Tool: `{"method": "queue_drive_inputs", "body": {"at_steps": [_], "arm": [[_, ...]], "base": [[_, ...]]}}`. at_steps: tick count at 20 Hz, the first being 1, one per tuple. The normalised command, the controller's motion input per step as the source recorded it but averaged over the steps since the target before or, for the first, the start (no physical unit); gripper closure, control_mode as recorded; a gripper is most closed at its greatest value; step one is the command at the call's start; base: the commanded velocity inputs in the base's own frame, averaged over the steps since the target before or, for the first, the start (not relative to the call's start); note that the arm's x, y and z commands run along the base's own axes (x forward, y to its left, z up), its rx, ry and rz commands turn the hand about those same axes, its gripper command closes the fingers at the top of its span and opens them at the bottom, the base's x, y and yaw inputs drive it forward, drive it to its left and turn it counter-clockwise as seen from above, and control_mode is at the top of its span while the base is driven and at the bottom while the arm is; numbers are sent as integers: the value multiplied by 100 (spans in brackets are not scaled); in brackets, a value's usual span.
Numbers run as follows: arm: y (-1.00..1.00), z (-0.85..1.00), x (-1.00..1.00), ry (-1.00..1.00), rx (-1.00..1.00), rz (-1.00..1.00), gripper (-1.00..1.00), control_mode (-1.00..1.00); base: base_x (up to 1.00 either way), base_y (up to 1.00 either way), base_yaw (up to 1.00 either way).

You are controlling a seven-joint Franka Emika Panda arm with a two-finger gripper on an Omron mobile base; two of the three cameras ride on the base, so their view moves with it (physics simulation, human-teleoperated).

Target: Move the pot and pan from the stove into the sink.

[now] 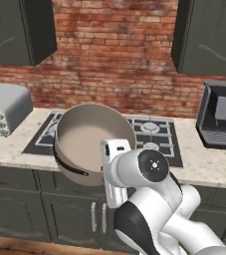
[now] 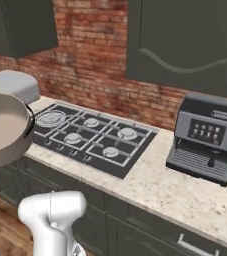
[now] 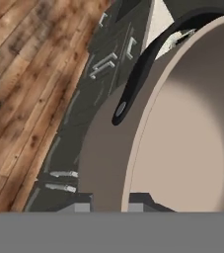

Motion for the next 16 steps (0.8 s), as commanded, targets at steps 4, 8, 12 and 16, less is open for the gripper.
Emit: {"method": "queue_drive_inputs", "body": {"at_steps": [4, 8, 12, 16], "arm": [[0, 0, 0, 0, 0, 0, 100, 100], [0, 0, 0, 0, 0, 0, 100, 100], [0, 0, 0, 0, 0, 0, 100, 100], [0, 0, 0, 0, 0, 0, 100, 100]], "base": [[-14, -10, 47], [-11, -10, 47], [-9, -9, 48], [-7, -9, 48]]}}
